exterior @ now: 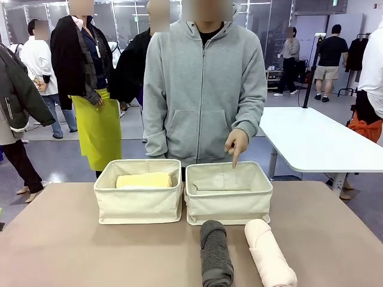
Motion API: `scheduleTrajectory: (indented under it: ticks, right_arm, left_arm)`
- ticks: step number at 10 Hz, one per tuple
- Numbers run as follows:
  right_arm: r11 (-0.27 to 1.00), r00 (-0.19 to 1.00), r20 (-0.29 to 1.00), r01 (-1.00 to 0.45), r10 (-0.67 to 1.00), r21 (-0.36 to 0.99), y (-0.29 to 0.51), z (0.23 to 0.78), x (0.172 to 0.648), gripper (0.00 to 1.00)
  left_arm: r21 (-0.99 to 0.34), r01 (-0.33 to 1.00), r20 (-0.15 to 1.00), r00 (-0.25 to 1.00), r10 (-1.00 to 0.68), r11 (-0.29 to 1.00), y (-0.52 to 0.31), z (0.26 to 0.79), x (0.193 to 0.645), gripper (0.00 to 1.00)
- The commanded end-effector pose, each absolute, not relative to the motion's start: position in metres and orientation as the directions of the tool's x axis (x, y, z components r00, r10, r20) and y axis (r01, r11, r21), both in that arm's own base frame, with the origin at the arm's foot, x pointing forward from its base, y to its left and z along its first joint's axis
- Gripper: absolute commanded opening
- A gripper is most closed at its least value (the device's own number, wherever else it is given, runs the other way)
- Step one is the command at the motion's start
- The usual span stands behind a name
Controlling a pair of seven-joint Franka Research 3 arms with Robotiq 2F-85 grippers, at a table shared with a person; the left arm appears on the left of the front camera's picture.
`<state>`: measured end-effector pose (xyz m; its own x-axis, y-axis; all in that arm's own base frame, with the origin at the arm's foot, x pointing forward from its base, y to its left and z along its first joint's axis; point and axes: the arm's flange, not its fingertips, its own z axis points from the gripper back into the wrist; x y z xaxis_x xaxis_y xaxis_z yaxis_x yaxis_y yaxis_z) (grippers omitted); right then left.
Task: Divide the towels into two baskets.
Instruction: Pick up one hotel-folded towel from the bottom of the table and place it in the Fabric basket indicated by the person.
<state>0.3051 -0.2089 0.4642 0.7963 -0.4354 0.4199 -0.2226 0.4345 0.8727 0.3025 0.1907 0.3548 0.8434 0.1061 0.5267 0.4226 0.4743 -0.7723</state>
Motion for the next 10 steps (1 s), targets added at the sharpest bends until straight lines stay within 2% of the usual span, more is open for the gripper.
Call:
scheduleTrajectory:
  ticks: [1,6,10]
  right_arm:
    - [0.488,0.86,0.423,-0.249,-0.287,0.837,-0.169,0.484,0.316,1.0]
    - [0.653,0.97,0.243,-0.199,0.023,0.731,-0.014,0.497,0.348,1.0]
    - [0.849,0.985,0.17,-0.115,0.03,0.516,0.073,0.456,0.372,1.0]
  left_arm:
    - [-0.775,0.427,0.527,0.844,0.102,0.466,0.191,0.357,0.296,1.0]
    - [-0.775,0.427,0.527,0.844,0.102,0.466,0.191,0.357,0.296,1.0]
    - [-0.775,0.427,0.527,0.844,0.102,0.466,0.191,0.357,0.296,1.0]
